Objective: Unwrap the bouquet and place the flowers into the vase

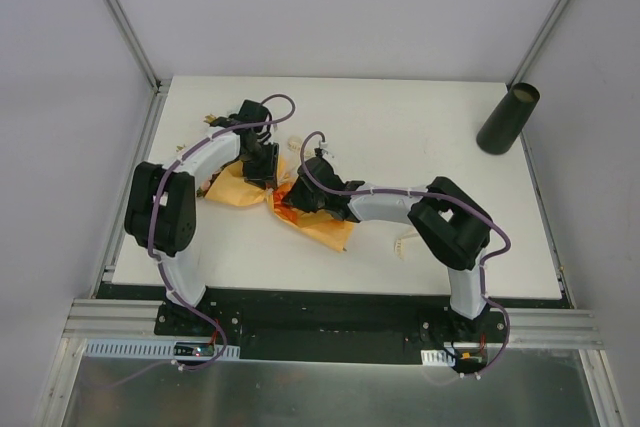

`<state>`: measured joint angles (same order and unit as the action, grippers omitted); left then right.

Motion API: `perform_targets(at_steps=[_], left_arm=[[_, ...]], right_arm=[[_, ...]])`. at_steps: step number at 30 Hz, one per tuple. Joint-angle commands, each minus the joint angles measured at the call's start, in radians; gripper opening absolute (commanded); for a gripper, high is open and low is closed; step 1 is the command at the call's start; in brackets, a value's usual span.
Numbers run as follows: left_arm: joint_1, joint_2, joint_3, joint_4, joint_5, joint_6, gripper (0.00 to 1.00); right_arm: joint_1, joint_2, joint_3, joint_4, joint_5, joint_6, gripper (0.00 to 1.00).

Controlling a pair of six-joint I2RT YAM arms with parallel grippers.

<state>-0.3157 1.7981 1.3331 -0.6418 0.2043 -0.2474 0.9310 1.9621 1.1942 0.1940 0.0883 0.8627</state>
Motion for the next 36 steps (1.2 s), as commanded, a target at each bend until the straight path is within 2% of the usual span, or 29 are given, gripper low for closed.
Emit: perform_targets(at_steps=[1,12,17,28,36], left_arm=[[-0.020,0.015,0.017,-0.027,-0.020,0.022,0.33],[-0.062,0.024,0.015,-0.035,-0.008,0.042,0.23],[-0.063,0.014,0.014,-0.039,-0.020,0.042,0.00],[-0.063,-0.068,0.017,-0.058,-0.077,0.013,0.00],[-0.062,-0.091,0.038,-0.073,-0.063,-0.012,0.00]], right_arm=[[-0.006,-0.054,-0.008,0.019,0.007,0.012,0.14],[-0.008,-0.060,-0.016,0.018,0.016,0.010,0.13],[-0.009,-0.071,-0.025,0.016,0.028,0.010,0.13],[-0.009,-0.057,-0.031,0.012,0.042,0.029,0.13],[-0.012,-0.055,-0.045,0.005,0.062,0.033,0.12]])
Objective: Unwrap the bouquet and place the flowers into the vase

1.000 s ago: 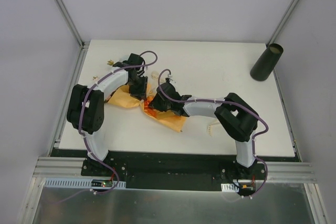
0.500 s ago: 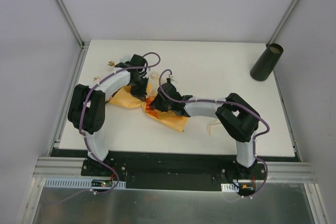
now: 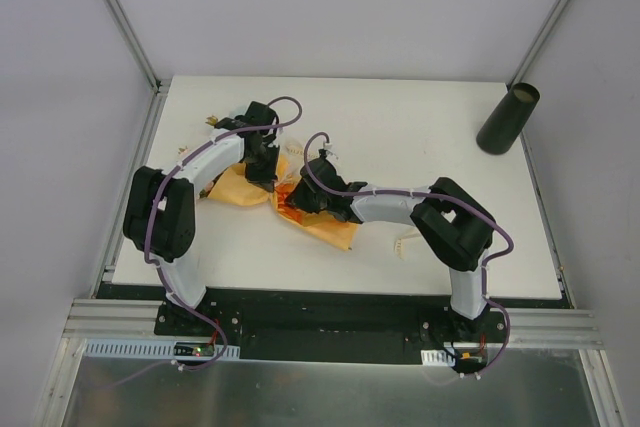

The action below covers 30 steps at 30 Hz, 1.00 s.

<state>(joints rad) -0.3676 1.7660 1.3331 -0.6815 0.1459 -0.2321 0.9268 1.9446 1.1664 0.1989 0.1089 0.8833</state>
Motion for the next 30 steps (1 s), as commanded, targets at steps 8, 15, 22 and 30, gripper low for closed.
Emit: perform_targets(at_steps=[8,15,22,30], left_arm=[[-0.010,-0.085,0.052,-0.053,0.031,-0.068,0.00],[-0.010,-0.112,0.018,-0.089,-0.132,-0.099,0.00],[-0.010,-0.064,0.072,-0.064,0.075,-0.013,0.16],[-0.011,0.047,0.104,-0.052,0.049,0.037,0.32]], right_arm=[[-0.009,-0.044,-0.022,-0.001,0.046,0.013,0.12],[-0.014,-0.039,-0.024,-0.003,0.044,0.014,0.12],[-0.014,-0.046,-0.022,0.002,0.040,0.016,0.12],[-0.014,-0.052,-0.024,0.004,0.038,0.009,0.12]])
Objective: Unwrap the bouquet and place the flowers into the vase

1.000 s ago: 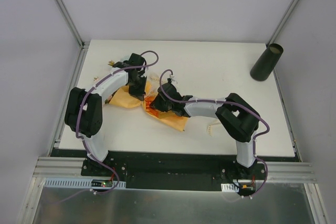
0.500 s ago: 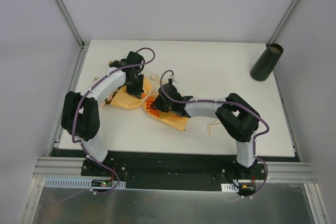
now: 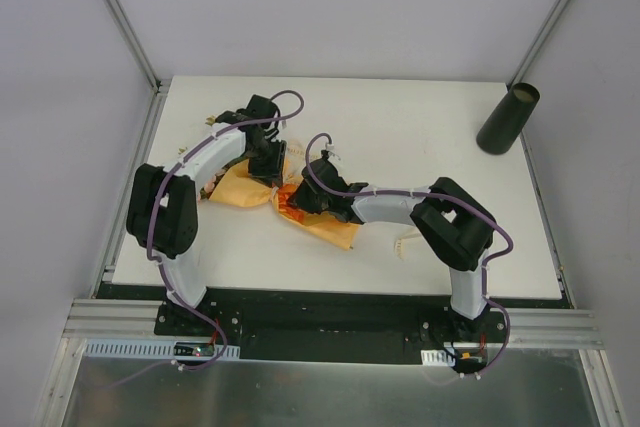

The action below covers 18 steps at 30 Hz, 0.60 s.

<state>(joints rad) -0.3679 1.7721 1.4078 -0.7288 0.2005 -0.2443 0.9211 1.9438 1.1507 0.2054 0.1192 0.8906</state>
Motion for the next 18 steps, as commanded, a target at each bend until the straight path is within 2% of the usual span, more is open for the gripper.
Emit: perform_targets(at_steps=[1,8,18], left_arm=[[-0.011,0.052,0.030,0.000,-0.006,0.051,0.33],[-0.011,0.085,0.014,0.040,0.037,0.045,0.31],[-0.012,0.089,-0.018,0.057,0.042,0.040,0.22]], right_arm=[[-0.008,-0.052,-0.011,-0.004,0.028,-0.001,0.12],[-0.011,-0.051,-0.011,0.000,0.030,-0.001,0.12],[-0.011,-0.048,-0.009,0.000,0.027,-0.002,0.12]])
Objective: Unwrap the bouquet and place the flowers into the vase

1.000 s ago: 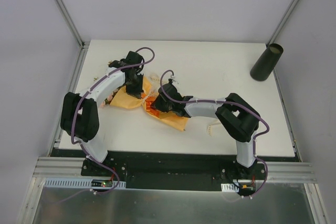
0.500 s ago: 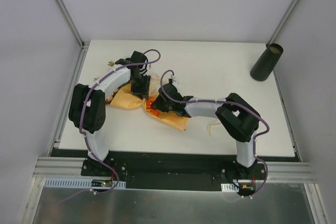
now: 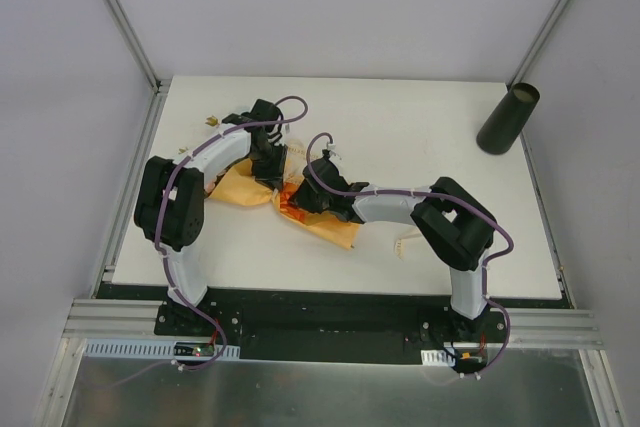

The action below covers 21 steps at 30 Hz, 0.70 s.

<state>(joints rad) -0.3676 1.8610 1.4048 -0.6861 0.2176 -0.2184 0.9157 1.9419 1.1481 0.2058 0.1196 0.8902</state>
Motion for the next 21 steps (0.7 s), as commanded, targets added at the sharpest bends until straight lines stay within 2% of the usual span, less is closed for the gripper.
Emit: perform_targets(at_steps=[1,5,9,12,21], left_arm=[[-0.014,0.001,-0.015,0.014,0.026,0.014,0.21],[-0.017,-0.006,-0.015,0.014,0.022,0.016,0.13],[-0.017,-0.039,-0.020,0.013,-0.004,0.013,0.00],[-0.017,-0.062,-0.018,0.011,-0.064,-0.013,0.00],[-0.016,-0.164,-0.047,0.011,-0.081,-0.055,0.00]], right_arm=[[-0.006,-0.046,-0.007,0.001,0.028,0.000,0.12],[-0.006,-0.043,-0.005,0.006,0.023,0.004,0.12],[-0.006,-0.044,-0.008,0.006,0.026,0.007,0.12],[-0.009,-0.043,-0.011,-0.006,0.043,0.023,0.11],[-0.009,-0.038,-0.014,-0.034,0.069,0.027,0.10]])
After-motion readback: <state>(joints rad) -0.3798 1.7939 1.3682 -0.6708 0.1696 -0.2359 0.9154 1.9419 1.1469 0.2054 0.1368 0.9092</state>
